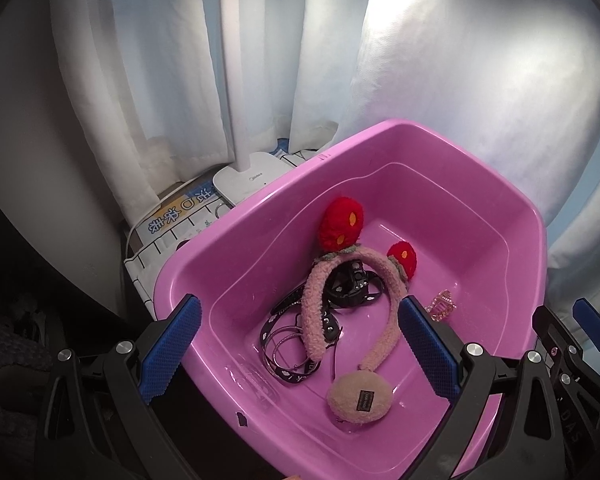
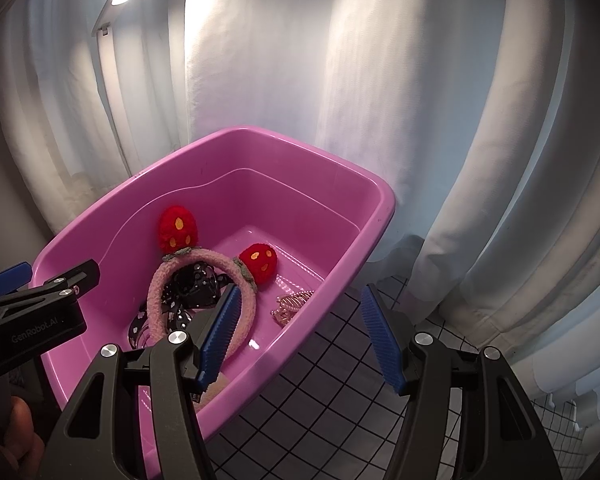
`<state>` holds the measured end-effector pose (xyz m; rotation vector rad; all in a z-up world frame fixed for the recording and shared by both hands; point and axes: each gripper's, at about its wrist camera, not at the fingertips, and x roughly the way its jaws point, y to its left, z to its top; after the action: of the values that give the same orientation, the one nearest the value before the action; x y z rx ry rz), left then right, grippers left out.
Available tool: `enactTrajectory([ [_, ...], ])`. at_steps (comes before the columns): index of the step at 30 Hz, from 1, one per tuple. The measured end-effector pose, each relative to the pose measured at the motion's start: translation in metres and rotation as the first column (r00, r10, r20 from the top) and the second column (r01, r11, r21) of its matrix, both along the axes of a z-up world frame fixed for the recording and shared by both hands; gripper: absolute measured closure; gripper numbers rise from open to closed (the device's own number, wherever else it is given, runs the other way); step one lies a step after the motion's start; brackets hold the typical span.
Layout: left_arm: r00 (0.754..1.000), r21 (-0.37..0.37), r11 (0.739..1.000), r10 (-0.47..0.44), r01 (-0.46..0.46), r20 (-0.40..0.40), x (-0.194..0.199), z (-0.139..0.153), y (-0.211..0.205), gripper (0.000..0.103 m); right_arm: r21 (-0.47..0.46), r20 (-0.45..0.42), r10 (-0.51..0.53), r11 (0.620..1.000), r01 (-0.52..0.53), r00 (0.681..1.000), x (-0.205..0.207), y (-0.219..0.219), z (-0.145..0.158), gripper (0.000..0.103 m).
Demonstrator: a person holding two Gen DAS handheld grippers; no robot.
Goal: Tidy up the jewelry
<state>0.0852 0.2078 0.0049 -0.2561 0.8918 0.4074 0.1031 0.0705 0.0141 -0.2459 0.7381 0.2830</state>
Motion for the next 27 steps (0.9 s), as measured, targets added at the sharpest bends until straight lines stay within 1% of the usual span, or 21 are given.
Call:
enactTrajectory([
  [12, 1.000, -0.007, 1.000, -0.004, 0.004, -0.009, 0.0011, -0.0052, -0.0028, 0.006, -0.004, -0.006, 0.003, 1.000, -0.003, 1.000, 0.0009, 0.0001, -0.0026, 0.043],
  [15, 1.000, -0.008, 1.000, -0.002, 0.002, 0.007, 0.0003, -0.0047, -0.0019, 0.006, -0.004, -0.009, 0.003, 1.000, -0.003, 1.000, 0.0015, -0.0004, -0.0036, 0.043],
  [19, 1.000, -0.042, 0.999, -0.013, 0.014, 0.015, 0.0002, -0.0073, 0.0006, 0.006, -0.003, -0.011, 0.004, 1.000, -0.004, 1.000, 0.0022, -0.0013, -0.0041, 0.043],
  [23, 1.000, -0.030, 0.999, -0.014, 0.014, 0.020, 0.0002, -0.0059, -0.0005, 0.006, -0.004, -0.012, 0.004, 1.000, -0.004, 1.000, 0.0017, -0.0014, -0.0038, 0.043],
  [27, 1.000, -0.021, 1.000, -0.008, 0.007, -0.027, 0.0050, -0.0085, -0.0013, 0.006, -0.004, -0.012, 0.005, 1.000, -0.005, 1.000, 0.0012, -0.0010, -0.0037, 0.043],
])
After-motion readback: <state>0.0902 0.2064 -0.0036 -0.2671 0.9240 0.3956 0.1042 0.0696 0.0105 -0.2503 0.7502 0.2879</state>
